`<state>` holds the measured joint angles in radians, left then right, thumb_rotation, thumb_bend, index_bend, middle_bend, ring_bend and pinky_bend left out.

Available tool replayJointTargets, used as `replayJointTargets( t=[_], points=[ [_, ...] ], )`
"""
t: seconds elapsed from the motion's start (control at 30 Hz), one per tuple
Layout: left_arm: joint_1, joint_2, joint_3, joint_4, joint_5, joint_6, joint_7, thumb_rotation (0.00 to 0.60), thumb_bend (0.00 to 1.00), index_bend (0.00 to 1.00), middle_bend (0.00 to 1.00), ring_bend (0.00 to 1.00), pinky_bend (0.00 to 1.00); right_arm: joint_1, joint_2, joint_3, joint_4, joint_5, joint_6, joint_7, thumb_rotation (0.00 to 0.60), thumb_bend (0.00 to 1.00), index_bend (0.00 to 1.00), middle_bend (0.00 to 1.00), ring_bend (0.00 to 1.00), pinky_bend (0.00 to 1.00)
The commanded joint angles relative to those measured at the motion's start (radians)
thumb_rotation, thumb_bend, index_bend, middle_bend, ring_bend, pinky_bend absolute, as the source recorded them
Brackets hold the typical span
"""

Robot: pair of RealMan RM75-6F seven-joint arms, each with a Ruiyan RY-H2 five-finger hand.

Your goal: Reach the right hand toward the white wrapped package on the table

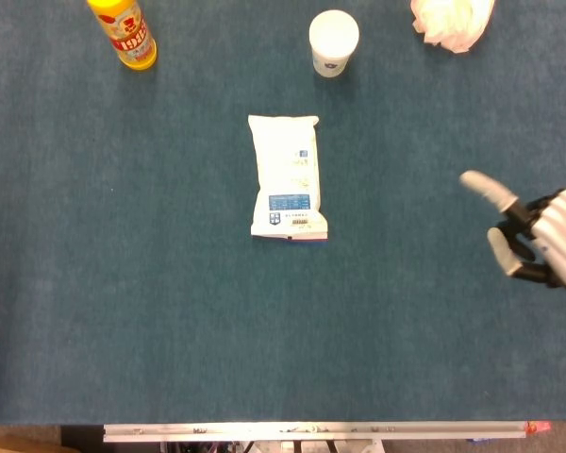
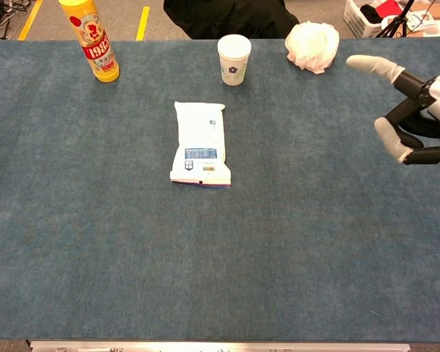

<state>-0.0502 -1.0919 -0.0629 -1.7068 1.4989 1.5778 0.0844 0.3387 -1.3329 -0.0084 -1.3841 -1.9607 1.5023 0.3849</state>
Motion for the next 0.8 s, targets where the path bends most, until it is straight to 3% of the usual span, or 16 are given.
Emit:
replayJointTargets(
  t=[0.03, 0.17, 0.8],
  points=[
    [0.000, 0.002, 0.001, -0.004, 0.001, -0.002, 0.000, 0.600, 0.47, 0.23, 0.24, 0.14, 0.07, 0.026, -0.041, -0.010, 0.044, -0.030, 0.019, 0.001, 0.600, 0.87, 0.00, 1.00, 1.00, 1.00],
    [0.000, 0.004, 0.000, -0.009, 0.001, -0.003, 0.003, 0.600, 0.47, 0.23, 0.25, 0.14, 0.07, 0.039, -0.075, -0.017, 0.082, -0.047, 0.036, -0.026, 0.600, 0.93, 0.00, 1.00, 1.00, 1.00],
    [-0.013, 0.001, -0.007, -0.017, -0.006, -0.023, 0.023, 0.600, 0.47, 0.23, 0.25, 0.14, 0.07, 0.077, -0.126, -0.055, 0.117, -0.109, 0.129, -0.098, 0.600, 0.93, 0.00, 1.00, 1.00, 1.00]
  ],
)
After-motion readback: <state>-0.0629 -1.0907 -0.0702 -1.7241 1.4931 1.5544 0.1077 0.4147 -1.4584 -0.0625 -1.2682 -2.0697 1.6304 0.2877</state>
